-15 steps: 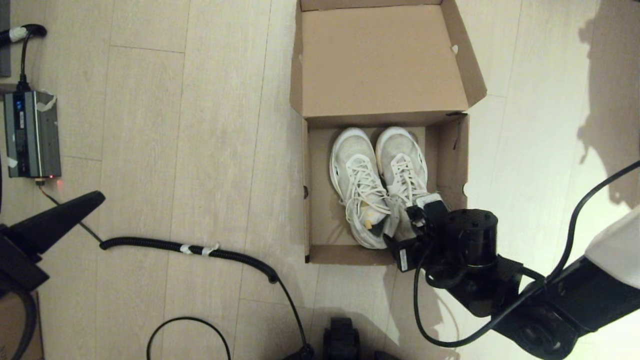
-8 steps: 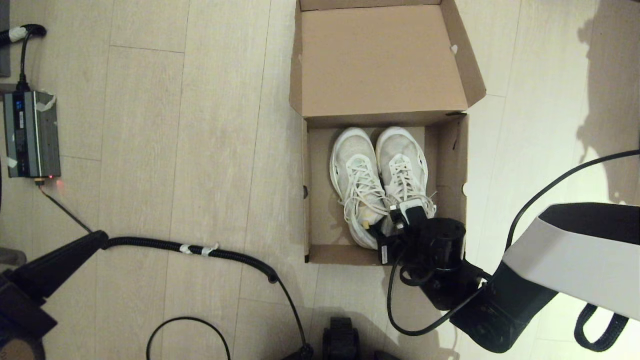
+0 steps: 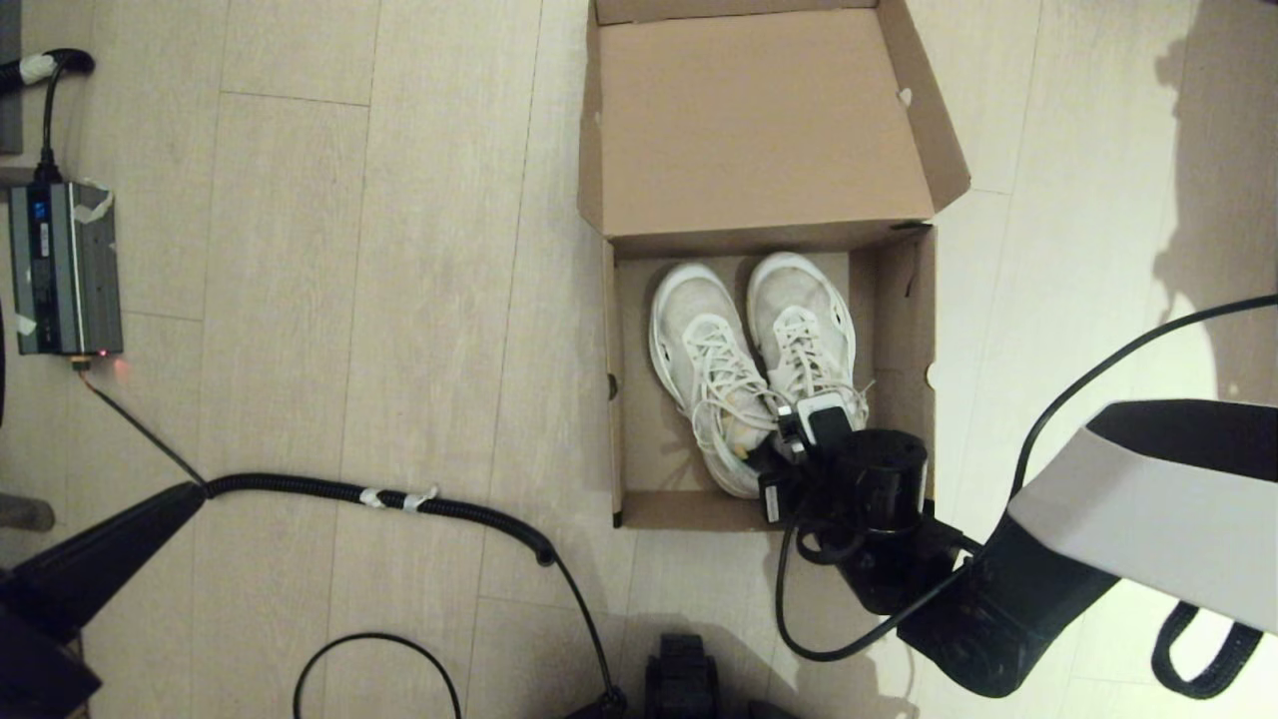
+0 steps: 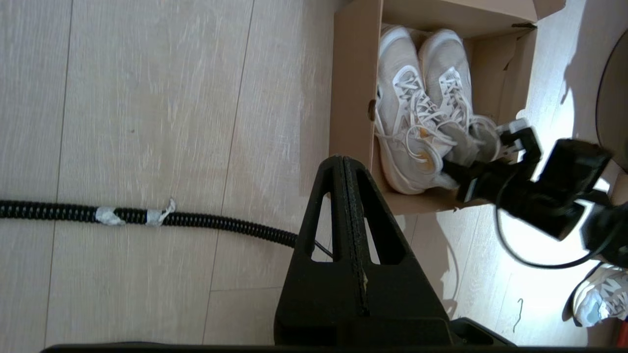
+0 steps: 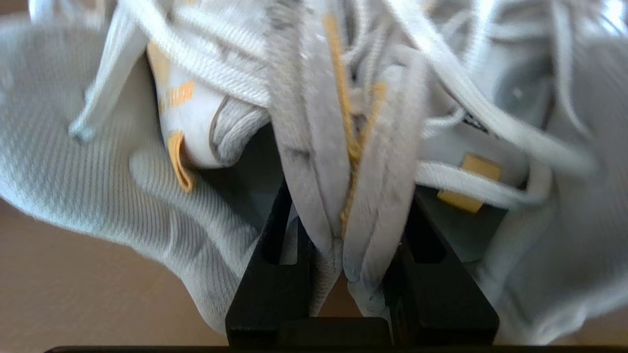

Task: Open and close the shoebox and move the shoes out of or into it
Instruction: Put the shoes out of the shoe box

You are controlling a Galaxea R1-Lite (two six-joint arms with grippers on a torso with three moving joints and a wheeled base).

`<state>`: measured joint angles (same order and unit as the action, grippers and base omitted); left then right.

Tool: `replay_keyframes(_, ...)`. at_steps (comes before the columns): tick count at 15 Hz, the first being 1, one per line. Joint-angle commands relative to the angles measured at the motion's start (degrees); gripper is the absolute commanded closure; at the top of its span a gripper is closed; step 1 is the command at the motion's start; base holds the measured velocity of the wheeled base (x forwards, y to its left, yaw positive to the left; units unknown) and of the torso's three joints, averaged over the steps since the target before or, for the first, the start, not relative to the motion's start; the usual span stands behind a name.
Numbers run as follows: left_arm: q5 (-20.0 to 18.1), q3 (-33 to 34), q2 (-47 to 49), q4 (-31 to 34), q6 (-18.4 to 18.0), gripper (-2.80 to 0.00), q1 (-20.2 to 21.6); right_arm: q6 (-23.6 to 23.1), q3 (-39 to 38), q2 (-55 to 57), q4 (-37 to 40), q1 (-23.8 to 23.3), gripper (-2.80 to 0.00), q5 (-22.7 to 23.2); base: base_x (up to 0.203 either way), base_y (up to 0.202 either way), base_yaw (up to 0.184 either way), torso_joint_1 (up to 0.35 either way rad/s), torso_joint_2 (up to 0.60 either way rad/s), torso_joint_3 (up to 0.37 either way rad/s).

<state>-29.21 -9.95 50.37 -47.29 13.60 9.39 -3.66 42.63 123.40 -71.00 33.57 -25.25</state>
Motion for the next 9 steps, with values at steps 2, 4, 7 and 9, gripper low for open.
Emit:
replay_keyframes(2, -0.1, -0.3, -1.3, -0.3, 0.1, 0.00, 0.0, -0.1, -0.4, -9.0, 4.7, 0.1, 0.00, -0.1, 0.000, 0.000, 0.000, 0.000, 0.00, 0.000)
replay_keyframes(4, -0.2, -0.2, -2.9, -0.3, 0.1, 0.00, 0.0, 0.0, -0.5, -15.1, 11.3, 0.2, 0.00, 0.0, 0.000, 0.000, 0.000, 0.000, 0.00, 0.000)
replay_keyframes(7, -0.1, -0.2, -7.0, 1.6, 0.1, 0.00, 0.0, 1.3, -0.3, -24.2, 22.8, 1.0, 0.00, 0.6, 0.000, 0.000, 0.000, 0.000, 0.00, 0.000)
replay_keyframes(9, -0.1, 0.0, -10.6, 5.6, 0.1, 0.00, 0.0, 2.5, 0.7, -30.6, 32.1, 2.3, 0.00, 1.6, 0.000, 0.000, 0.000, 0.000, 0.00, 0.000)
